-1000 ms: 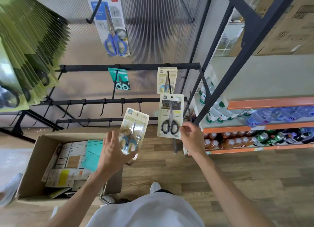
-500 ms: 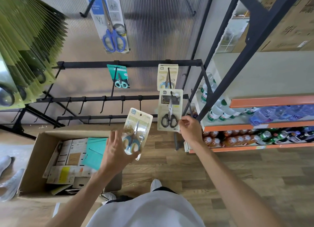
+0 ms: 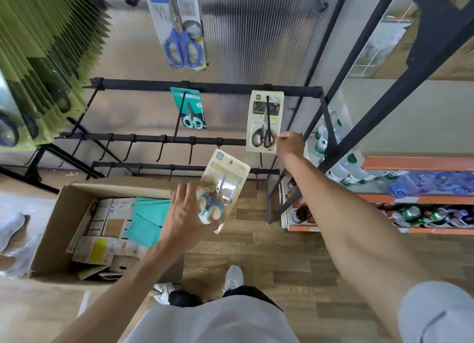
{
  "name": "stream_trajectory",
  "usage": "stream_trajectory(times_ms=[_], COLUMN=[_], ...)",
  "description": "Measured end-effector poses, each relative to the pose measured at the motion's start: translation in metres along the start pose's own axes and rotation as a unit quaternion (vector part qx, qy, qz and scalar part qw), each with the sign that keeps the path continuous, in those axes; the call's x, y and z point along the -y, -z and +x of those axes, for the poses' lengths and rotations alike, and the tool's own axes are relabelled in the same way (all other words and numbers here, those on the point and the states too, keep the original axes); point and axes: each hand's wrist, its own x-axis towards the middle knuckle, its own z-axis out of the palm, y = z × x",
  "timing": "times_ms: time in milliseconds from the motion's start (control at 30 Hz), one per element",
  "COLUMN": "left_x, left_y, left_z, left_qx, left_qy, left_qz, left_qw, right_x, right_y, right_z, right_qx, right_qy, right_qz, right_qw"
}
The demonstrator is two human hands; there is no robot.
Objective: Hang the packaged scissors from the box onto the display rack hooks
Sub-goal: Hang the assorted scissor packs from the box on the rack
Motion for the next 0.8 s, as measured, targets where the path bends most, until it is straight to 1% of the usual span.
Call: stream_trajectory(times_ms=[133, 200, 267, 367, 433, 500, 567, 633, 733, 800], left_x=[0.011, 0.015, 0.018, 0.022, 0.024, 0.025, 0.025, 0.024, 0.019, 0.015], left_y=[0.000, 0.001, 0.002, 0.000, -0.004, -0.009, -0.014, -0.019, -0.021, -0.023], left_z=[-0.012, -0.017, -0.021, -0.025, -0.026, -0.028, -0.030, -0.030, -0.030, -0.030], left_qx=[-0.004, -0.005, -0.003, 0.008, 0.020, 0.035, 0.052, 0.068, 0.072, 0.065], left_qy=[0.015, 0.017, 0.026, 0.037, 0.046, 0.053, 0.056, 0.049, 0.048, 0.034], left_qz=[-0.015, -0.016, -0.016, -0.019, -0.014, -0.010, -0.006, 0.002, 0.002, 0.001], left_qw=[1.000, 1.000, 1.000, 0.999, 0.999, 0.998, 0.997, 0.996, 0.996, 0.997], right_x=[0.003, 0.000, -0.014, -0.042, -0.059, -0.068, -0.069, -0.063, -0.053, -0.048], right_y=[0.000, -0.001, -0.003, -0.005, -0.010, -0.018, -0.026, -0.030, -0.029, -0.028], right_z=[-0.006, -0.029, -0.064, -0.132, -0.167, -0.189, -0.198, -0.202, -0.201, -0.202], right_qx=[0.043, 0.083, 0.146, 0.252, 0.276, 0.267, 0.236, 0.190, 0.114, 0.088], right_qy=[-0.018, 0.015, 0.043, 0.043, 0.046, 0.052, 0.065, 0.066, 0.063, 0.070], right_qz=[0.005, -0.022, -0.038, 0.030, 0.076, 0.109, 0.119, 0.131, 0.135, 0.131], right_qw=[0.999, 0.996, 0.988, 0.966, 0.957, 0.956, 0.962, 0.971, 0.982, 0.985])
